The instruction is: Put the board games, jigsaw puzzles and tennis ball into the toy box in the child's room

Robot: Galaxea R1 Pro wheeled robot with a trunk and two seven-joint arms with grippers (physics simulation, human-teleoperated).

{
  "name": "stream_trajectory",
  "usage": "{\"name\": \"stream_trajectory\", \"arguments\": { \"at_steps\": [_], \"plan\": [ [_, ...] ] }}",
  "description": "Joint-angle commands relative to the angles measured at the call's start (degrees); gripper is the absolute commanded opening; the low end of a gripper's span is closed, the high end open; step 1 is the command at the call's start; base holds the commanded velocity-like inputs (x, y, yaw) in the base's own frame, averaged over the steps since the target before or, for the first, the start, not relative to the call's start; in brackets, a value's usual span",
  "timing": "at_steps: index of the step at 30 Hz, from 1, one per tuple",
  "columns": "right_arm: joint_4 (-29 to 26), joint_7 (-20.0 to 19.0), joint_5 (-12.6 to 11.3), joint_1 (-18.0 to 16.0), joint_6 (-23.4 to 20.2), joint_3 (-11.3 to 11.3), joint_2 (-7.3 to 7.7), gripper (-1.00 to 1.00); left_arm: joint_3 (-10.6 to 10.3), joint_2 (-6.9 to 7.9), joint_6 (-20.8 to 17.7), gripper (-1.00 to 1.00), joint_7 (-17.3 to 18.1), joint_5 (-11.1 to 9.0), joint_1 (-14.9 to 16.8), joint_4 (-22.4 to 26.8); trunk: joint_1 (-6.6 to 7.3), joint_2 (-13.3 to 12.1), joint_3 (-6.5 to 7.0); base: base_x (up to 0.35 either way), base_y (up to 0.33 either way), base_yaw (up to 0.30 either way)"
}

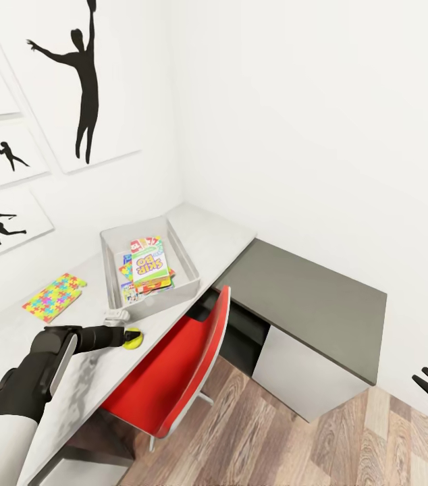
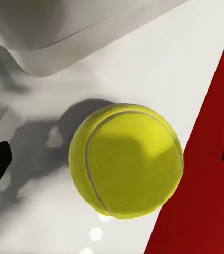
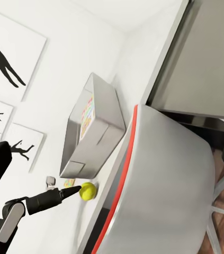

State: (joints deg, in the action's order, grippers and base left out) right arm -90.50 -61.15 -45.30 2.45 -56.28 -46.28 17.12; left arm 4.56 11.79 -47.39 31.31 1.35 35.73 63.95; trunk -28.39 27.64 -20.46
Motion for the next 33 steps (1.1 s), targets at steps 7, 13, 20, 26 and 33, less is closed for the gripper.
{"name": "stream_trajectory", "arguments": {
  "at_steps": [7, 13, 20, 26, 33],
  "plan": [
    [0.0, -0.1, 0.0, 0.0, -0.2, 0.0, 0.02, 1.00, 0.1, -0.01, -0.3, 1.00, 0.3, 0.1, 0.0, 0.0, -0.02, 0.1, -0.46, 0.000, 0.000, 0.000],
    [0.0, -0.1, 0.0, 0.0, -0.2, -0.1, 0.02, 1.00, 0.1, -0.01, -0.3, 1.00, 0.3, 0.1, 0.0, 0.0, -0.02, 0.1, -0.55, 0.000, 0.000, 0.000],
    [0.0, -0.1, 0.0, 0.0, -0.2, -0.1, 0.02, 1.00, 0.1, -0.01, -0.3, 1.00, 0.3, 0.1, 0.0, 0.1, -0.02, 0.1, -0.57, 0.000, 0.000, 0.000],
    [0.0, -0.1, 0.0, 0.0, -0.3, -0.1, 0.04, 1.00, 0.1, -0.01, -0.3, 1.00, 0.3, 0.1, 0.0, 0.1, -0.02, 0.1, -0.58, 0.000, 0.000, 0.000],
    [0.0, -0.1, 0.0, 0.0, -0.3, -0.1, 0.03, 1.00, 0.1, -0.01, -0.3, 1.00, 0.3, 0.1, 0.0, 0.1, -0.02, 0.1, -0.79, 0.000, 0.000, 0.000]
  ]
}}
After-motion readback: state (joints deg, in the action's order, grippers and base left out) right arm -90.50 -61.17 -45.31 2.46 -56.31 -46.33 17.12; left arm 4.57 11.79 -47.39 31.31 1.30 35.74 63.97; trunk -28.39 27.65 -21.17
